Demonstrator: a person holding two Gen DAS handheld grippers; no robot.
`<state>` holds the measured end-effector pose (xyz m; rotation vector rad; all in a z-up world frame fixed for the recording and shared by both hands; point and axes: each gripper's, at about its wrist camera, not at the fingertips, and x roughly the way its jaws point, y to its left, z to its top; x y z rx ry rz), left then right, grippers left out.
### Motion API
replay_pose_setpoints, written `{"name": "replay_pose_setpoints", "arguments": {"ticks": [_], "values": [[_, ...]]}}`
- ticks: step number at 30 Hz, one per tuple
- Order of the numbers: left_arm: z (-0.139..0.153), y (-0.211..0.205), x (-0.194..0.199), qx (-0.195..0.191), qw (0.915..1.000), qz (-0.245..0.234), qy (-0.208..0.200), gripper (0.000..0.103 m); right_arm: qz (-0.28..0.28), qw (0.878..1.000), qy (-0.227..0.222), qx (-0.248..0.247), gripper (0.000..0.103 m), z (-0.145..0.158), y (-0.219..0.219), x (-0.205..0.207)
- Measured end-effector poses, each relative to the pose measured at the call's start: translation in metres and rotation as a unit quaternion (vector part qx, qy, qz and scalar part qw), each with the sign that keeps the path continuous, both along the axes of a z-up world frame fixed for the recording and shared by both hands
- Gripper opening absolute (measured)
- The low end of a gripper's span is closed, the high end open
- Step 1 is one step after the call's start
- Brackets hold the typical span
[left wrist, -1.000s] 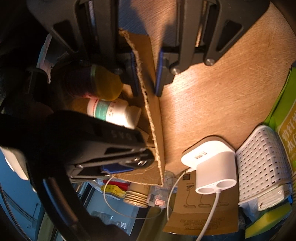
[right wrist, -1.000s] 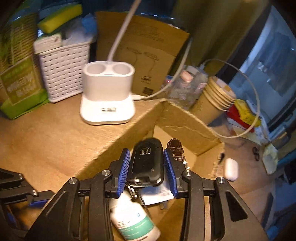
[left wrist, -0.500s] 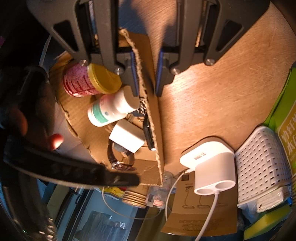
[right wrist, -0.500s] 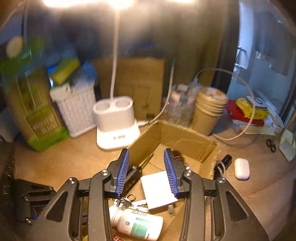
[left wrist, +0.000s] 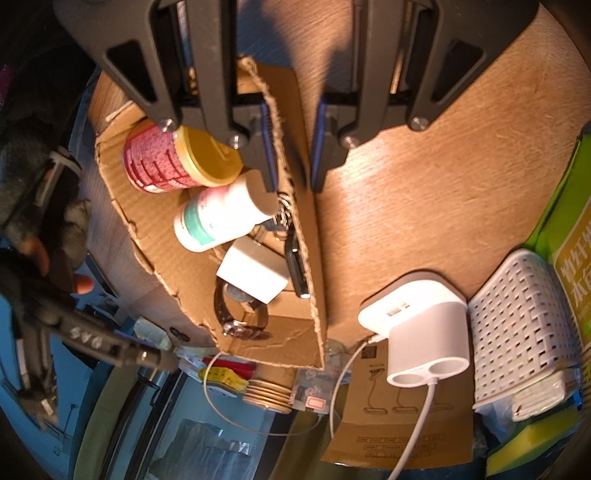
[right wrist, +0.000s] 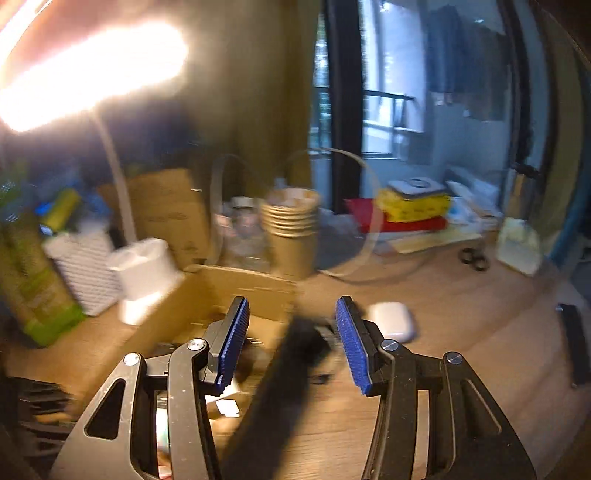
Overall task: Organize rigid objects
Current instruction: 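Move the open right tool back to the white earbuds case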
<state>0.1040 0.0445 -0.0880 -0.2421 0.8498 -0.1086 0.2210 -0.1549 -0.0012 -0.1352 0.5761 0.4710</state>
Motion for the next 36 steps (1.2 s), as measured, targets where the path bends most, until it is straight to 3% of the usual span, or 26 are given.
{"name": "replay_pose_setpoints", "arguments": {"ticks": [12,36], "values": [[0.001,0.0,-0.001,0.001,1.0,0.0,-0.002,0.019,-0.056,0.998,0.014,-0.035,0.052,-0.033,-0.024,0.025],[0.001,0.002,-0.002,0.001,1.0,0.001,-0.001,0.019,-0.062,0.991,0.061,-0.097,0.053,-0.074,-0.033,0.09]]}}
